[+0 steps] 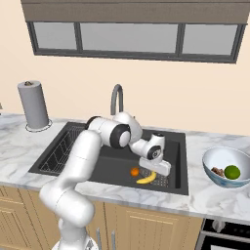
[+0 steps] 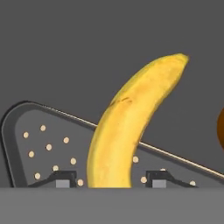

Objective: There is a mixed pile of frozen fruits and vegetables on the counter. Locate all the frozen vegetables and place the items in a bowl on the counter. Take all the frozen fruits and defrost them in a running sink.

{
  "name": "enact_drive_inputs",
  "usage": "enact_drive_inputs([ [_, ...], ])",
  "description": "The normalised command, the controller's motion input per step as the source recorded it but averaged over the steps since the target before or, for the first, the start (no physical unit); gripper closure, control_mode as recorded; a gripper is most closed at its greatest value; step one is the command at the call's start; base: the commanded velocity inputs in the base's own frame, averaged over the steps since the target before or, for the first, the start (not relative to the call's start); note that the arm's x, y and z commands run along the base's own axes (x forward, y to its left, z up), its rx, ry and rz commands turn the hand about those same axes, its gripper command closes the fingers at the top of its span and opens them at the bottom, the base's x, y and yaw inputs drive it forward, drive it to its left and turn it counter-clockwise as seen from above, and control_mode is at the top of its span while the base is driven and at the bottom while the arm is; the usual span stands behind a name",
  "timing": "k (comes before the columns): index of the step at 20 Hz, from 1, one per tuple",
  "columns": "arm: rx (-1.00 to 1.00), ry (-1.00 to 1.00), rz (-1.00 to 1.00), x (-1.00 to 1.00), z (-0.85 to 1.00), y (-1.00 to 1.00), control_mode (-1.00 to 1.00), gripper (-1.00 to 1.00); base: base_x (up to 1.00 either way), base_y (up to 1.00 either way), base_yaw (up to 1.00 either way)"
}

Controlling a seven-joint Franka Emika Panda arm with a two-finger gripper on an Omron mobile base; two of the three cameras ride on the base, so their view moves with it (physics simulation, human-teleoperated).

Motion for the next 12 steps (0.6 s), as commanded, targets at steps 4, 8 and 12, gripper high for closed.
enact_drive_inputs([
  [4,-0.07,0.08,0.00,0.05,0.12,0.12,-1.00,-1.00,0.00,0.00,0.00],
  [8,-0.08,-0.01,-0.01,-0.11,0.59,0.29,-1.00,-1.00,0.00,0.00,0.00],
  [12,-0.01,-0.10,-0.05,-0.48,0.80,0.31,-1.00,-1.00,0.00,0.00,0.00],
])
